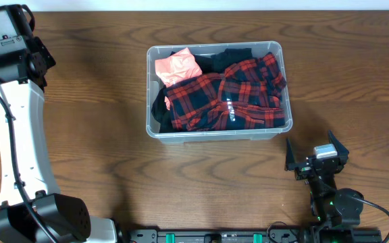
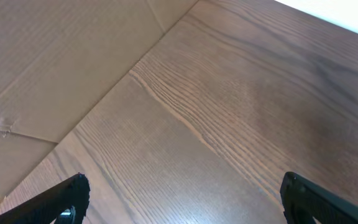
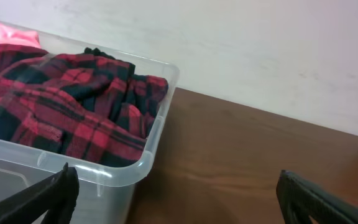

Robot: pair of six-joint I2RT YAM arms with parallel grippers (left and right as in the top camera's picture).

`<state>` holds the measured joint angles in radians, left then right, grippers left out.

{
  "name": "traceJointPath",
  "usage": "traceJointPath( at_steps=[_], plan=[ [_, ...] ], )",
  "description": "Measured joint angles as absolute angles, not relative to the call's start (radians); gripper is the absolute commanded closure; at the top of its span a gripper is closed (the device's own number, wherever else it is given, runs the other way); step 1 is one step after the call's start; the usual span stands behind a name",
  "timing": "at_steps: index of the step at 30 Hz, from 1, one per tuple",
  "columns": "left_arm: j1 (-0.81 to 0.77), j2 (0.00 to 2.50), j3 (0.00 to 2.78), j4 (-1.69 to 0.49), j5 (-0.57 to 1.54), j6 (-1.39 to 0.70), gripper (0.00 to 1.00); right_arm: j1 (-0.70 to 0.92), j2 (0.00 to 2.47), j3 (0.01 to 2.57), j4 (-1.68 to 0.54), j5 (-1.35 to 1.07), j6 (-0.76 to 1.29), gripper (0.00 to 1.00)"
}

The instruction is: Pack container

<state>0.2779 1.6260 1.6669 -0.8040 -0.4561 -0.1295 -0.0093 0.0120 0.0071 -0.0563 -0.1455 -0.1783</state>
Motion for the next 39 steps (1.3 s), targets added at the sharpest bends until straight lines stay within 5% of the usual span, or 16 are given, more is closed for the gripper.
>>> traceJointPath(
  at_steps=[26, 39],
  plan=[
    [0.277, 1.554, 1.586, -0.805, -0.456, -0.13, 0.02, -0.009, 0.012, 0.007, -0.057, -0.146, -0.182, 0.01],
    [0.274, 1.103, 1.032, -0.799, -0.456, -0.13, 0.02, -0.009, 0.012, 0.007, -0.056, -0.146, -0.182, 0.01]
  ],
)
